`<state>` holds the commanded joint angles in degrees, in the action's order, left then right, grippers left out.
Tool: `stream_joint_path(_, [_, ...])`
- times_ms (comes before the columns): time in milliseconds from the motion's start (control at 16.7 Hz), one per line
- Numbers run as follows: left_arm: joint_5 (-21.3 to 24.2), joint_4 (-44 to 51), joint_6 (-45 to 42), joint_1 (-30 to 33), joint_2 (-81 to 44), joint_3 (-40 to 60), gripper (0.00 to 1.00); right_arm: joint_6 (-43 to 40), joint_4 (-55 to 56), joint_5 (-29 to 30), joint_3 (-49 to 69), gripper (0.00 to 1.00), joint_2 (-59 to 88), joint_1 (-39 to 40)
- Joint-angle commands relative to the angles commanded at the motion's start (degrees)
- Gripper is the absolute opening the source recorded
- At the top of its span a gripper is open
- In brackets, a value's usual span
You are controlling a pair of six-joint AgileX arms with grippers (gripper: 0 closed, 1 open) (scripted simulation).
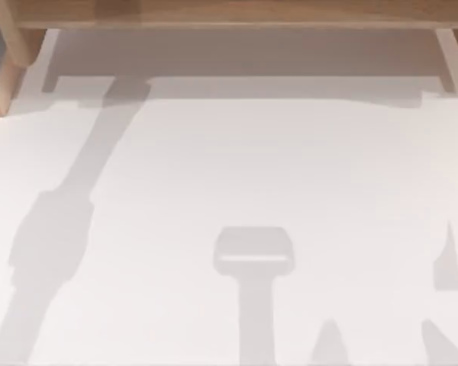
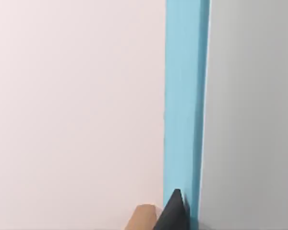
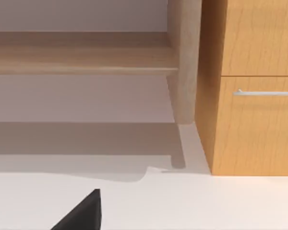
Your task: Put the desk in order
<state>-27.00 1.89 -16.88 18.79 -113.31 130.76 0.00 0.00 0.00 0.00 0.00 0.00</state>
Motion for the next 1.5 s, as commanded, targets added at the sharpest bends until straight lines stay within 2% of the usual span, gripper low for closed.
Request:
stream_joint_path(240, [7.6,-7.4,-15.7,-17.7,4.3,-11.8,0.0,0.0,0.0,0.0,0.0,1.0,0.0,0.0])
stream_joint_path(540, [18.3,-15.3,-37.8,-39.9,6.5,-33.2,0.0,0.0,0.0,0.0,0.0,1.0,0.0,0.0])
stream_joint_path(720, [25.5,-19.3,-50.4,-50.4,6.3,-47.2,0.0,0.0,0.0,0.0,0.0,1.0,0.0,0.0])
stream_joint_path(840, [30.5,-21.8,-58.0,-55.3,6.0,-55.9,0.0,0.0,0.0,0.0,0.0,1.0,0.0,0.0])
stream_joint_path(1080, [40.9,-27.5,-70.6,-58.9,6.3,-69.0,0.0,0.0,0.0,0.0,0.0,1.0,0.0,0.0])
stream_joint_path(1320, [50.9,-33.8,-79.1,-54.6,6.7,-75.2,0.0,0.0,0.0,0.0,0.0,1.0,0.0,0.0])
stream_joint_path(1500, [56.0,-37.2,-82.2,-50.0,5.6,-76.6,0.0,0.0,0.0,0.0,0.0,1.0,0.0,0.0])
